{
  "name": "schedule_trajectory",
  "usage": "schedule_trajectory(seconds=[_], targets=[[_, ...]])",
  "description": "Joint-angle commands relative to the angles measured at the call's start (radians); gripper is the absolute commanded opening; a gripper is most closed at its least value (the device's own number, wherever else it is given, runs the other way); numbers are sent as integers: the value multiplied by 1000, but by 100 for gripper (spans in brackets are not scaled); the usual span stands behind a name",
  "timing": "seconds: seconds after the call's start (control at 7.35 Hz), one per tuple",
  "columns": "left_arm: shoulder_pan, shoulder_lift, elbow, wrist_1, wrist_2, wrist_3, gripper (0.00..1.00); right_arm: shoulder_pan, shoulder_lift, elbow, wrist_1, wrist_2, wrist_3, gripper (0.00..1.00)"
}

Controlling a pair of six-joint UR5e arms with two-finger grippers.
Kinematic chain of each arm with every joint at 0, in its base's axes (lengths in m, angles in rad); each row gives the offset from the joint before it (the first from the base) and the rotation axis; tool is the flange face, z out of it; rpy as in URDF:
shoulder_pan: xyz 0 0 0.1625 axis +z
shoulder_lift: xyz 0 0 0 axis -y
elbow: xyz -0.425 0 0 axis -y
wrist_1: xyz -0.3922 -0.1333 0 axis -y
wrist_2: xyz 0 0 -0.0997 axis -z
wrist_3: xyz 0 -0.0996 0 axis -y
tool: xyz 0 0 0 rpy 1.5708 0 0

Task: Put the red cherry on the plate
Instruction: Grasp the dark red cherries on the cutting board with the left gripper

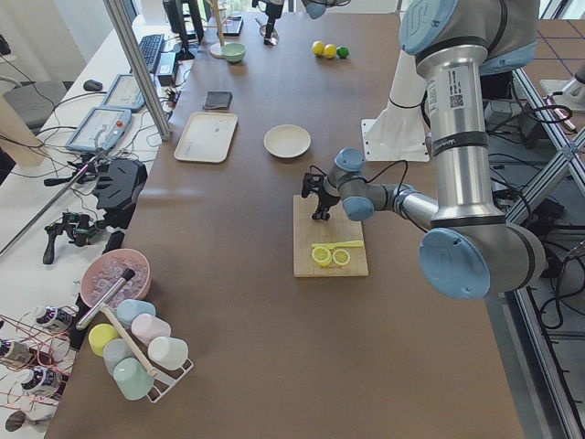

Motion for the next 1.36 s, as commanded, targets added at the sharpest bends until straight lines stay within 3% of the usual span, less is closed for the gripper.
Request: schedule_trajectory(seconds=[0.0, 0.41, 0.54, 0.68, 0.95, 1.22], targets=[[-1, -3, -1, -1, 0, 0, 0, 2, 0, 0, 0, 0, 0, 100], [-18, -32, -59, 0, -59, 2, 0, 15, -2, 0, 0, 8, -10, 100], [-31, -90, -59, 0, -69, 0, 0, 21, -8, 0, -2, 13, -16, 100], [-32, -190, -59, 55, -71, -9, 0, 31, -18, 0, 0, 25, -29, 100], [-32, -460, -49, 305, -68, -42, 0, 70, -52, 3, 0, 54, -107, 100], [-28, -689, 107, 356, -57, -124, 0, 165, -90, 0, -8, 168, -251, 100]])
